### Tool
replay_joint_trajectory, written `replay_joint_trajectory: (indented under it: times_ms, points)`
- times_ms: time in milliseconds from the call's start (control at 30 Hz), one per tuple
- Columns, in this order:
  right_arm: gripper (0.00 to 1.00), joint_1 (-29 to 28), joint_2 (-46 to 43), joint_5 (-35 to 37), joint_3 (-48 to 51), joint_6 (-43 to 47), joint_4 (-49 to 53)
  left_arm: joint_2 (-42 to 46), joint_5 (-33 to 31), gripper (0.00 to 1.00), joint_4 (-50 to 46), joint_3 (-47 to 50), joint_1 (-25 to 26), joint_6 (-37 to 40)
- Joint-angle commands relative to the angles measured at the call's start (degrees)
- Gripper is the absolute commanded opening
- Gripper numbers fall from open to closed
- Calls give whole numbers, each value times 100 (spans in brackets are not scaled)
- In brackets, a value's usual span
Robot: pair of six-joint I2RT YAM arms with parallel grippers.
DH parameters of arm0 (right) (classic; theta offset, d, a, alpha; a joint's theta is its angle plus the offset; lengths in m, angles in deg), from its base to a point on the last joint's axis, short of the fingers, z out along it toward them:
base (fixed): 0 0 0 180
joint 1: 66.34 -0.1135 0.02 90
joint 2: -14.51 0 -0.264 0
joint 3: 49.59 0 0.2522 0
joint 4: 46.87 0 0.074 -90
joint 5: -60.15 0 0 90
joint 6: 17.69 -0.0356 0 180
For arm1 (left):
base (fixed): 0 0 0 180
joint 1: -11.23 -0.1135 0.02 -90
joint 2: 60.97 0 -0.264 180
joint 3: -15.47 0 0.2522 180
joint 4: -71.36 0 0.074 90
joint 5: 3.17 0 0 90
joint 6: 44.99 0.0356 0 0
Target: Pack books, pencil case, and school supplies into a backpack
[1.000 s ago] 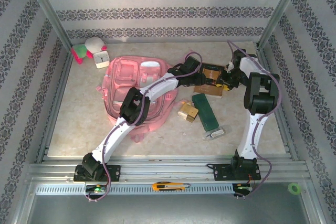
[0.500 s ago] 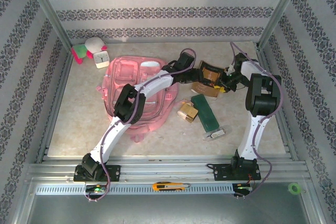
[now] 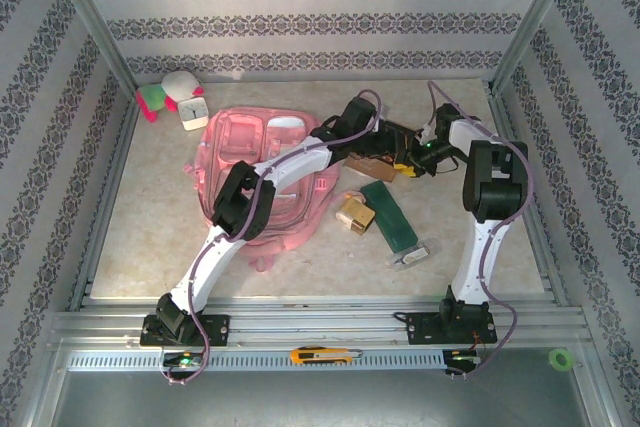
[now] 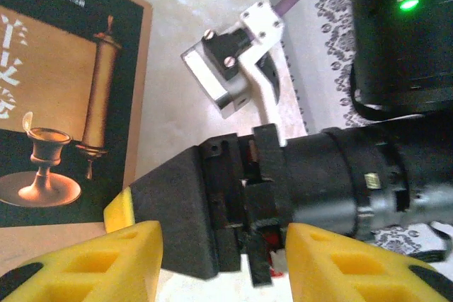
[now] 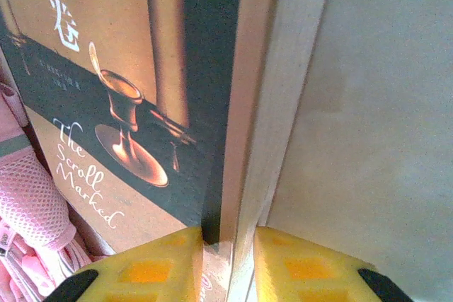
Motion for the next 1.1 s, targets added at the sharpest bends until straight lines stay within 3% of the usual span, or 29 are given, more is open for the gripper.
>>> replay_joint_trajectory:
  times_ms: [0, 200, 600, 800, 1067]
  points:
    - [25, -37, -96, -2, 65, -77, 20, -129, -190, 48, -152, 28, 0, 312]
    - [25, -38, -127, 283, 66, -42, 57, 21, -1763, 54, -1144, -127, -150, 1397]
    - [25, -73, -172, 463, 30, -34, 91, -1026, -2869, 56, -2311, -1624, -265, 2151]
    - [25, -116, -167, 434, 3, -53, 91, -1503, -2472, 56, -2716, -2209, -298, 2050]
    - [24, -249, -62, 301, -32, -93, -15, -1531, -758, 52, -2764, -2160, -281, 1739]
